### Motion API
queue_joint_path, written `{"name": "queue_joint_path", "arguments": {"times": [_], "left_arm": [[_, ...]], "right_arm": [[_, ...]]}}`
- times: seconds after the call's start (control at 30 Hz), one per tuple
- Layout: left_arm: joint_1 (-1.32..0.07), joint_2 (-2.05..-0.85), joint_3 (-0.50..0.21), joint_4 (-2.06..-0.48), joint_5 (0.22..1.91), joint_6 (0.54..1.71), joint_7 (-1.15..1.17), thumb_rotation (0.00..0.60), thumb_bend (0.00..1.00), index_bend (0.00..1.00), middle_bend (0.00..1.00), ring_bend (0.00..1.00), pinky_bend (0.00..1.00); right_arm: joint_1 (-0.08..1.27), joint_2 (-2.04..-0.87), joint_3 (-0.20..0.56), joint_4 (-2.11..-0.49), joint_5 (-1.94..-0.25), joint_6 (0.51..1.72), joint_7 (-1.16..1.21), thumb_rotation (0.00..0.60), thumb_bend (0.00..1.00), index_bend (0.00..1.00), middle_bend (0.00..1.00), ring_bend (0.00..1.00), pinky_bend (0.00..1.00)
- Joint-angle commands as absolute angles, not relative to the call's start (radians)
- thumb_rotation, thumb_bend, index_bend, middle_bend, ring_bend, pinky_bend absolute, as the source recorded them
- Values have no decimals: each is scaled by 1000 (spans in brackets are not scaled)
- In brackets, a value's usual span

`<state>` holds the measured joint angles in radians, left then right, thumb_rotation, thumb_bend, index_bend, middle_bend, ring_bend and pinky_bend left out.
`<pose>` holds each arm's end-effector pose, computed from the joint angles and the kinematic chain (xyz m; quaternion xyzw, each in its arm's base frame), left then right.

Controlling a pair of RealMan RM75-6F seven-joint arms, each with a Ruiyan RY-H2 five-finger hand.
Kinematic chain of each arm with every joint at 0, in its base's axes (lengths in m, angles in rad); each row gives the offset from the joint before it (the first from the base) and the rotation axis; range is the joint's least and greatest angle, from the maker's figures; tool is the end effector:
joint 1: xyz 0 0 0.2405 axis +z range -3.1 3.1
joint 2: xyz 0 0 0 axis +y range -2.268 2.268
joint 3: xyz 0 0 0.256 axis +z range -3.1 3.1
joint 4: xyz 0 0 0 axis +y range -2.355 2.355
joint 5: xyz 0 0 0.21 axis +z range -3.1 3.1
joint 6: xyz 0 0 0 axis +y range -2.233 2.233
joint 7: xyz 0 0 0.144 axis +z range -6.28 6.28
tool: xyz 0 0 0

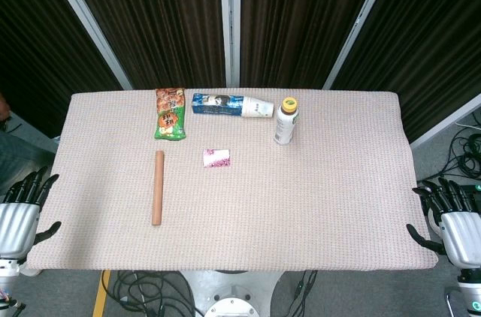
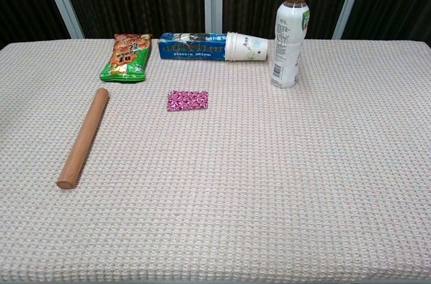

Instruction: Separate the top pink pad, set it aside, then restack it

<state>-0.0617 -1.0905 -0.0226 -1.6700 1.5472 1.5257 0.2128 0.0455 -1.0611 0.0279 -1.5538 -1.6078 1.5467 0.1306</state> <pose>-0.2994 0.1674 0.1620 -0.6339 -0.3236 -0.3402 0.6146 -0.3170 -0.1643 0.1818 0.6083 -0.3709 0.4114 0.5685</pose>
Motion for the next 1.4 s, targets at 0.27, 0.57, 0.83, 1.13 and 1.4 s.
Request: {"name": "queue_joint_path", "arguments": {"times": [0.27,0.57,0.83,1.13,1.4], "left_arm": [[-54,-1088,-17,-1678,1548,1535,211,600,206,166,136,106,198],[-48,-1079,-9,-1689,1550,1534,212,600,205,166,136,106,198],[-54,-1080,-11,-1692,1546,1521,209,600,206,166,136,106,198],[-187,-1071,-62,-1684,1598,1401,162,600,206,172,238,141,275],[-420,-1127,-139,-1633,1635,1179,110,600,245,287,493,447,606]], "right_arm": [[41,-1060,24,-1549,-1610,1553,141,529,164,212,133,0,0],[33,-1058,19,-1542,-1610,1561,156,528,166,212,133,0,0],[37,-1060,21,-1541,-1611,1558,155,530,165,212,133,0,0],[44,-1056,24,-1547,-1613,1553,147,530,165,212,133,0,0],[42,-1049,22,-1559,-1614,1555,136,526,167,212,132,0,0]]}}
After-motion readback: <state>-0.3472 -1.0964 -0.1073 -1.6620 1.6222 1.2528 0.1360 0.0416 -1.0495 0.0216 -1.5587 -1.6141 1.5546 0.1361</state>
